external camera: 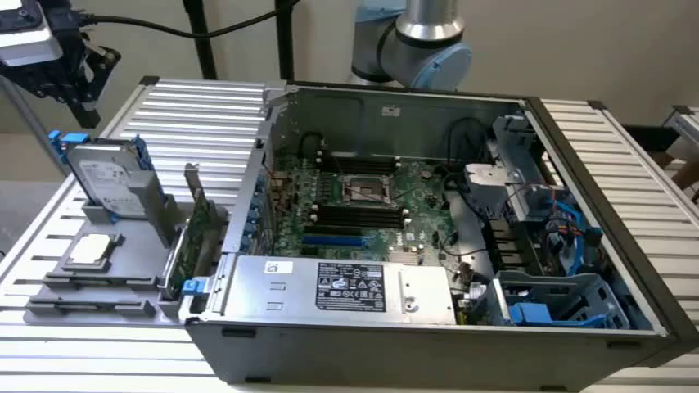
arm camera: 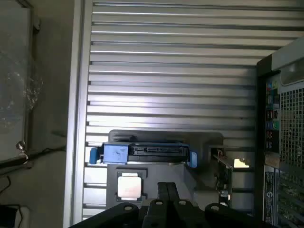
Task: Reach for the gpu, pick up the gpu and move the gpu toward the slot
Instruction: 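Reach for the gpu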
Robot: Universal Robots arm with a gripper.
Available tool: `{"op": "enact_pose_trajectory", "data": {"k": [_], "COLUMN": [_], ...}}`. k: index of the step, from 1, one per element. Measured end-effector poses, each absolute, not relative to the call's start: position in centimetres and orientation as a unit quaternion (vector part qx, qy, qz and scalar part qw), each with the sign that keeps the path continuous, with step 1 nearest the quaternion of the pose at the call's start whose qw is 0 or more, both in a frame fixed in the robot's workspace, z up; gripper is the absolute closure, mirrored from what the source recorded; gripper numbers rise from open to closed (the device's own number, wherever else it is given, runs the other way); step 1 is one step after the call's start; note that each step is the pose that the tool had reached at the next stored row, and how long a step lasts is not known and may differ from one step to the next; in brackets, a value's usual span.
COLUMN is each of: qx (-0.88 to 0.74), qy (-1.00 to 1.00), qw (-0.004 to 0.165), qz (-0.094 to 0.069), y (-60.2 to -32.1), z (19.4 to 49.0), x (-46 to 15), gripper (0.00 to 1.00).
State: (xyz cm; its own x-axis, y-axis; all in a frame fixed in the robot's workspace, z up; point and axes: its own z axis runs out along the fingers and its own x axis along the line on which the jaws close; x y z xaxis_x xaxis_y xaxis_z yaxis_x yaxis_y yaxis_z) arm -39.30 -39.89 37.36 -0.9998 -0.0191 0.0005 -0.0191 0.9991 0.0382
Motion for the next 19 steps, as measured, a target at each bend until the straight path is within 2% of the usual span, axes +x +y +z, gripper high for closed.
{"op": "enact_pose_trajectory", "data": {"k": [19], "qx": [0.01], "qy": [-1.0], "qw": [0.002], "qz": [-0.019], "y": [-40.57], "z": [37.35], "x": [-38.65], "gripper": [0.89]}}
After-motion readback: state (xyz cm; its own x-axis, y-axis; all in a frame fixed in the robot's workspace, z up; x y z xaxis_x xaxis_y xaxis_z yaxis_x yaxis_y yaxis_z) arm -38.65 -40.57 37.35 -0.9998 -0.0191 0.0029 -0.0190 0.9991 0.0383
